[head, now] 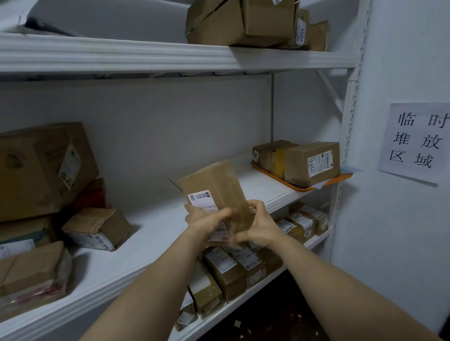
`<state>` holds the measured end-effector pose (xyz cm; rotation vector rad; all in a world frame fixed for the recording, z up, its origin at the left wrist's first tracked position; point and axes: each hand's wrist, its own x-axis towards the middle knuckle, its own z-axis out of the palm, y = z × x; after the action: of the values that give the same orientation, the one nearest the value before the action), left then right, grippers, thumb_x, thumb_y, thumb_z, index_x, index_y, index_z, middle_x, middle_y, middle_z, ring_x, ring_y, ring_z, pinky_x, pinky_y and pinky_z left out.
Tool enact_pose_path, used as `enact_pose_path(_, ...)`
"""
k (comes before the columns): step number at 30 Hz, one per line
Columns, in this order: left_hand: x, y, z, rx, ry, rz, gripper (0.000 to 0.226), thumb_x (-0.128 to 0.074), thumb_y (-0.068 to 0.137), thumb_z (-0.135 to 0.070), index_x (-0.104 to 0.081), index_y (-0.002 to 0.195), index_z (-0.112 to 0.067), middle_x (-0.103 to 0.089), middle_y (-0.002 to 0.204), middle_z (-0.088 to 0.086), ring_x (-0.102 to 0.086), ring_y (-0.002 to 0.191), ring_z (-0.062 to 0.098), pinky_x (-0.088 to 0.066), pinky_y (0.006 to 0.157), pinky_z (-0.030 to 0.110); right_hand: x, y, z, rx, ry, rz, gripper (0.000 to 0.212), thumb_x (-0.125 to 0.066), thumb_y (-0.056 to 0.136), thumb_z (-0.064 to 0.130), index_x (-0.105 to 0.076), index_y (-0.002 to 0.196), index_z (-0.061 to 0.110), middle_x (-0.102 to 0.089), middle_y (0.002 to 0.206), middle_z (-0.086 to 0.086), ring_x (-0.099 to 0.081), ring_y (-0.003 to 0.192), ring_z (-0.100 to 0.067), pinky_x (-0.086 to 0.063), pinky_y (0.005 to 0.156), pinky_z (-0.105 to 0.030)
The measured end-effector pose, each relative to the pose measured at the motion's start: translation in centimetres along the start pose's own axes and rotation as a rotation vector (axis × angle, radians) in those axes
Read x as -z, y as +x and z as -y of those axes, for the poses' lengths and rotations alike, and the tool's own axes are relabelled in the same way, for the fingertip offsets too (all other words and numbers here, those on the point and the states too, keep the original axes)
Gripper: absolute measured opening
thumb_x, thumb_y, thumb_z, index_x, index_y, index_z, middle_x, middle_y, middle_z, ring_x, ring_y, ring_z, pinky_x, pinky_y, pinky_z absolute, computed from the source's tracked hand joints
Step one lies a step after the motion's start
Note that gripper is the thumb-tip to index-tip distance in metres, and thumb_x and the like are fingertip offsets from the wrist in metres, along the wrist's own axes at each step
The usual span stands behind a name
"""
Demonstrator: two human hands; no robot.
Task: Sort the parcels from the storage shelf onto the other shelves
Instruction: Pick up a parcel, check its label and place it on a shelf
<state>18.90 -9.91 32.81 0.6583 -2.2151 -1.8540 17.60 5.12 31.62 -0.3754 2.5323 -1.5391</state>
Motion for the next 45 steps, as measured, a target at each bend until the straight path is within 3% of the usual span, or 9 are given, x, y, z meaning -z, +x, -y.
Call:
enact_pose_path(16, -3.0, -0.9, 0.7, -0.342, 0.733, 0.152, 0.137, -0.088, 0.056, -0.041, 0.007, 0.152, -0.015, -0.014, 0.153, 0.006, -0.02, 0.139, 0.03, -0.024, 0.115, 0.045, 5.3, 0.3, -1.1, -0.216, 0.39, -0.227, 0.053, -0.069, 0.083, 0.033, -0.053, 0.131, 0.021, -0.056, 0.127, -0.004, -0.054, 0.113, -0.024, -0.049, 0.094, -0.04)
enact_pose_path(20, -3.8, -0.6, 0.8, -0.254, 0.57, 0.157, 0.134, -0.079, 0.056, -0.064, -0.001, 0.152, -0.013, -0.008, 0.157, 0.007, -0.013, 0.144, 0.031, -0.017, 0.118, 0.05, 6.2, -0.5, -3.0, -0.399, 0.609, -0.383, 0.037, -0.064, 0.084, 0.042, -0.054, 0.111, 0.02, -0.063, 0.109, -0.007, -0.058, 0.1, -0.023, -0.052, 0.087, -0.04)
enact_pose_path(24, -4.5, -1.2, 1.6, -0.07, 0.179, 0.001, 0.081, -0.057, 0.087, -0.046, -0.017, 0.15, -0.015, -0.027, 0.151, 0.012, -0.034, 0.134, 0.034, -0.034, 0.109, 0.048, 6.9, -1.0, -5.2, -0.468, 0.77, -0.441, 0.049, -0.063, 0.081, 0.05, -0.051, 0.118, 0.02, -0.062, 0.11, -0.007, -0.056, 0.103, -0.025, -0.049, 0.087, -0.042)
enact_pose_path(27, -4.4, -2.2, 2.1, 0.203, -0.124, 0.166, 0.043, -0.049, 0.09, -0.045, -0.055, 0.121, -0.015, -0.064, 0.114, 0.011, -0.06, 0.102, 0.028, -0.048, 0.092, 0.041, 7.0, -1.3, -6.6, -0.5, 0.794, -0.439, 0.058, -0.063, 0.077, 0.054, -0.051, 0.125, 0.023, -0.064, 0.114, -0.009, -0.056, 0.109, -0.028, -0.047, 0.095, -0.047)
enact_pose_path(31, -4.6, -3.3, 3.5, 0.294, -0.119, 0.332, 0.017, -0.053, 0.093, -0.032, -0.061, 0.097, -0.018, -0.067, 0.089, 0.006, -0.061, 0.082, 0.022, -0.047, 0.067, 0.033, 6.7, -2.1, -8.5, -0.553, 0.797, -0.373, 0.055, -0.06, 0.077, 0.054, -0.053, 0.123, 0.025, -0.066, 0.108, -0.007, -0.058, 0.104, -0.025, -0.046, 0.096, -0.042)
enact_pose_path(36, -4.3, -3.1, 5.4, 0.345, -0.162, 0.33, 0.025, -0.059, 0.089, -0.024, -0.066, 0.111, -0.013, -0.072, 0.096, 0.008, -0.065, 0.089, 0.026, -0.053, 0.084, 0.041, 5.8, -3.1, -10.6, -0.594, 0.733, -0.269, 0.051, -0.058, 0.081, 0.053, -0.055, 0.122, 0.022, -0.066, 0.111, -0.006, -0.058, 0.105, -0.023, -0.04, 0.087, -0.035)
enact_pose_path(39, -3.9, -3.5, 6.4, 0.394, -0.148, 0.289, 0.018, -0.064, 0.086, -0.024, -0.067, 0.1, -0.013, -0.071, 0.086, 0.007, -0.065, 0.077, 0.023, -0.054, 0.065, 0.034, 5.2, -3.5, -11.2, -0.591, 0.718, -0.254, 0.04, -0.064, 0.083, 0.043, -0.06, 0.113, 0.017, -0.069, 0.101, -0.009, -0.064, 0.087, -0.024, -0.051, 0.068, -0.031)
enact_pose_path(42, -3.4, -2.7, 8.3, 0.417, -0.241, 0.185, 0.053, -0.078, 0.067, -0.032, -0.066, 0.112, -0.007, -0.072, 0.098, 0.013, -0.068, 0.09, 0.03, -0.057, 0.079, 0.046, 4.0, -3.6, -12.5, -0.635, 0.643, -0.203, 0.046, -0.069, 0.079, 0.039, -0.06, 0.118, 0.018, -0.067, 0.104, -0.007, -0.062, 0.095, -0.024, -0.05, 0.092, -0.039)
enact_pose_path(45, -2.6, -2.7, 9.8, 0.453, -0.343, 0.065, 0.055, -0.079, 0.069, -0.035, -0.058, 0.111, -0.007, -0.065, 0.105, 0.012, -0.063, 0.092, 0.028, -0.055, 0.084, 0.045, 2.3, -4.1, -12.4, -0.657, 0.636, -0.101, 0.037, -0.068, 0.082, 0.036, -0.057, 0.115, 0.025, -0.064, 0.097, -0.007, -0.061, 0.088, -0.022, -0.05, 0.082, -0.035)
